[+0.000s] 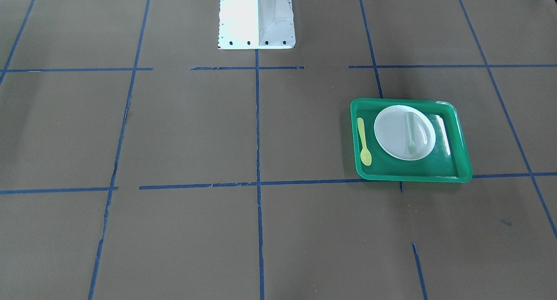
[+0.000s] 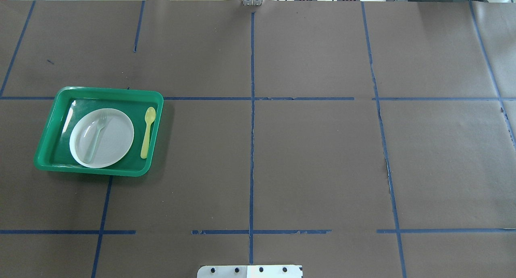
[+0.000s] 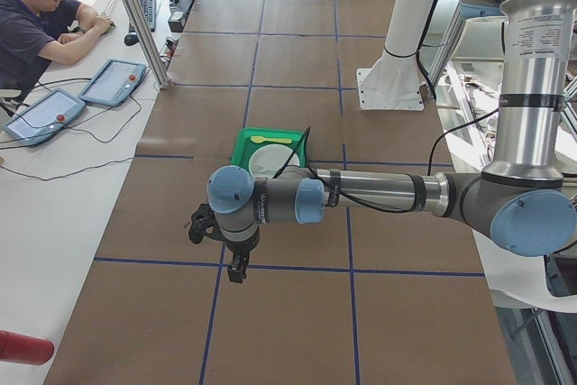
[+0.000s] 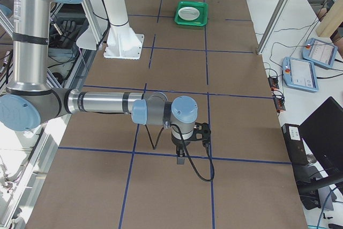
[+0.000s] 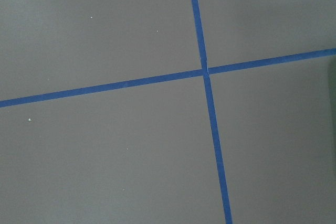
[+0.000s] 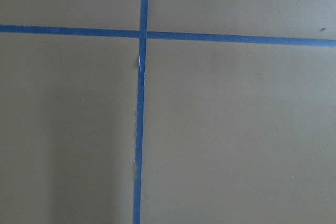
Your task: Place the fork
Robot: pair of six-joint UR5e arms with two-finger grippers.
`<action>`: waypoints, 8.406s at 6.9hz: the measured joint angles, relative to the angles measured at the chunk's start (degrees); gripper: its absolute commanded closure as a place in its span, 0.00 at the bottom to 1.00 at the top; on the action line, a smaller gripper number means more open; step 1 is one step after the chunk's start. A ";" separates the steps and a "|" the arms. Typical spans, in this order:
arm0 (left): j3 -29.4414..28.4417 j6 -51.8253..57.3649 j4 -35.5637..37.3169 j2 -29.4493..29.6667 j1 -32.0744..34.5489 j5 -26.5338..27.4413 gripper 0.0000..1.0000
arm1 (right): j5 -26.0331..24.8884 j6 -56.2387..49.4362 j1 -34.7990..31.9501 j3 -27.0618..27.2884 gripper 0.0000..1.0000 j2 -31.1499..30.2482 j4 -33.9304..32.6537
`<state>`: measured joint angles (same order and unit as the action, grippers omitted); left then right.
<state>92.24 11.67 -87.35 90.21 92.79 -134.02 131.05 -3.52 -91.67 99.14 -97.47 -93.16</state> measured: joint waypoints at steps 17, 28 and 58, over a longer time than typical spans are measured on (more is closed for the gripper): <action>3.95 -63.66 -28.10 7.14 -45.52 15.75 0.24 | 0.00 0.01 0.00 0.00 0.00 0.00 0.00; 1.21 -63.53 -28.47 8.70 -46.29 15.81 0.94 | 0.00 0.00 0.00 0.00 0.00 0.00 0.00; -0.74 -2.89 0.08 1.17 -0.22 -0.63 0.00 | 0.00 0.00 0.00 -0.03 0.00 0.00 0.00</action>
<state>91.50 8.79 -87.27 91.37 92.57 -134.66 131.05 -3.51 -91.67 99.11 -97.47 -93.17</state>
